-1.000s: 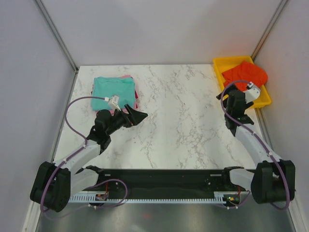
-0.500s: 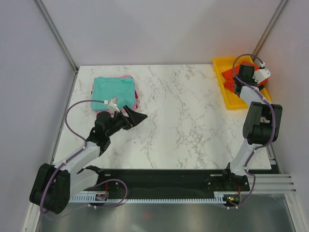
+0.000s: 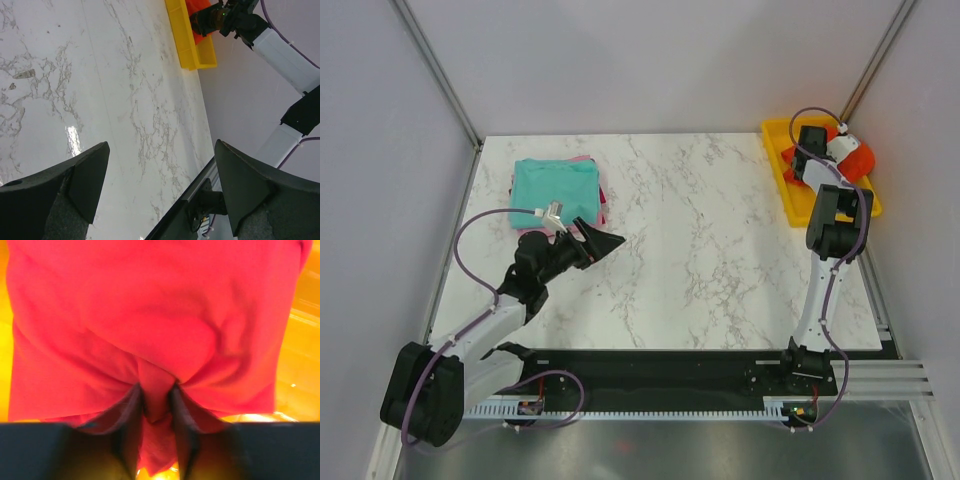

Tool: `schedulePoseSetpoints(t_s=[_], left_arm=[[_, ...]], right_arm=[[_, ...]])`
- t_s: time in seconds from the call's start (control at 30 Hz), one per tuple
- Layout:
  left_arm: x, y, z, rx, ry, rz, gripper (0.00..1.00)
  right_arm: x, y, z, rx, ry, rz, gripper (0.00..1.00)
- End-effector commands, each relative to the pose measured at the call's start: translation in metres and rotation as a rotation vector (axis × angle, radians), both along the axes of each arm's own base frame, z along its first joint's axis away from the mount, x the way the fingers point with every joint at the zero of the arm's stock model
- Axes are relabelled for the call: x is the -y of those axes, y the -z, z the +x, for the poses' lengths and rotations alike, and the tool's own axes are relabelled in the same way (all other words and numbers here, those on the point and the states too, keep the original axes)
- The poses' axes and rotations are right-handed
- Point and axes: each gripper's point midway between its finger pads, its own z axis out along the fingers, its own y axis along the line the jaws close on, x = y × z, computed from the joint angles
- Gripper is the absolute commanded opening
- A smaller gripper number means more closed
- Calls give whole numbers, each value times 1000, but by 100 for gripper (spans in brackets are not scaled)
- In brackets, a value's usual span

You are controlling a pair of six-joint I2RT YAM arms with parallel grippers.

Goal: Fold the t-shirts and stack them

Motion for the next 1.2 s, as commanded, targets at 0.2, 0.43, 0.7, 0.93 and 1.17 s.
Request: schedulePoseSetpoints(t_s=[0.2,0.43,0.7,0.93,1.17], left_arm=[[2,-3,4,-9,7,4,93],[-2,-1,11,13,-18,62,93],[-7,10,31,29,-50,168,93],[-2,21,48,14,-35,231,85],[-6,14,50,77,-62,288,86]], right_arm=[[-31,-160,-20,102,-35,-188,0],[-127,-305,-70,349,-198,-216,0],[-231,-381,-122,594,-569,-3,0],[-301,-287,-189,520,-864,280,0],[-310,-141,-234,311,-999,217,89]])
